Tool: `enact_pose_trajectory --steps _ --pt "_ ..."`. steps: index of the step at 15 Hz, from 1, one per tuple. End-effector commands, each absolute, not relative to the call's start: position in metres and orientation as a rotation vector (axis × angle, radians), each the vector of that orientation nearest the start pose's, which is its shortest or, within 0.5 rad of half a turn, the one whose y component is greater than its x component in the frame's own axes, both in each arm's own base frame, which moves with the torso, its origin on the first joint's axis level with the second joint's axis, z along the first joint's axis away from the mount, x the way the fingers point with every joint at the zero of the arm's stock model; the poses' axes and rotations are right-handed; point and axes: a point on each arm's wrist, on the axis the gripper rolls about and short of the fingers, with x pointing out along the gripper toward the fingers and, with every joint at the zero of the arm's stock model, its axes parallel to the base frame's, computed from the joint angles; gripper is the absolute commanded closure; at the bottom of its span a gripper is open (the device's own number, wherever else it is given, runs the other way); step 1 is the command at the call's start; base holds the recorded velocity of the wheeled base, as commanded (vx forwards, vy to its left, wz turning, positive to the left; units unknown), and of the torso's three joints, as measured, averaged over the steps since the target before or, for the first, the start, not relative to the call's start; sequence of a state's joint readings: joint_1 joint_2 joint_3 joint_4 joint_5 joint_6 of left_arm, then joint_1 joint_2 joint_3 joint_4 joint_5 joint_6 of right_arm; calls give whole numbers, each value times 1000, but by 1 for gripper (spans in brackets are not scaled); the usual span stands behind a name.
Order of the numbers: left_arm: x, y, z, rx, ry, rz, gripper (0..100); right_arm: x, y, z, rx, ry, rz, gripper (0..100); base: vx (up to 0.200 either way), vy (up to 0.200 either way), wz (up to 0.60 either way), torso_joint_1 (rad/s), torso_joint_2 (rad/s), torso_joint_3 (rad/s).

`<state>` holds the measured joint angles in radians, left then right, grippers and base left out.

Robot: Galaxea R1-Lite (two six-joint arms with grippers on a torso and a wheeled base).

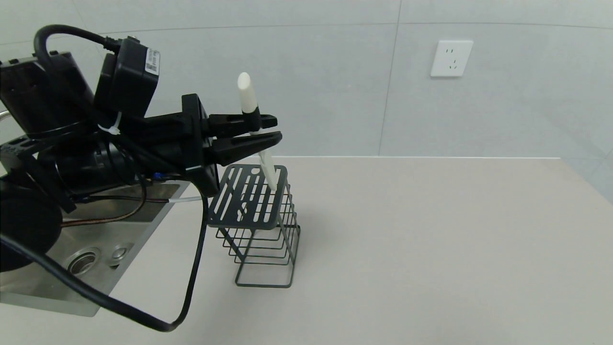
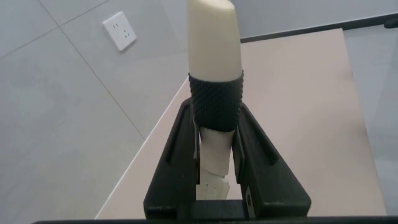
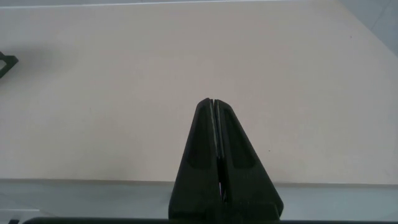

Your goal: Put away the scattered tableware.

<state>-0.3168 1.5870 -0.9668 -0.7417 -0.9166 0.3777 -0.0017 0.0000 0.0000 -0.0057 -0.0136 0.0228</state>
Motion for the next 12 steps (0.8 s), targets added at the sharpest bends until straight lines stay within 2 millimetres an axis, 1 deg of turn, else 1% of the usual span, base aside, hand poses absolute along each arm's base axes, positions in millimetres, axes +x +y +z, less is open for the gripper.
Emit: enact_pose_trajectory --steps 1,2,6,12 --pt "268 -106 268 362 -342 -1195 100 -23 0 76 23 -6 -17 100 0 0 0 0 0 0" --pt "268 -106 267 363 -341 -1196 100 -23 0 76 23 -6 -15 100 0 0 0 0 0 0" --pt "275 -108 277 375 -377 -1179 100 -23 0 76 23 -6 -14 100 0 0 0 0 0 0" --pt "279 -105 274 374 -359 -1151 100 -23 0 76 23 -8 -15 100 0 0 0 0 0 0"
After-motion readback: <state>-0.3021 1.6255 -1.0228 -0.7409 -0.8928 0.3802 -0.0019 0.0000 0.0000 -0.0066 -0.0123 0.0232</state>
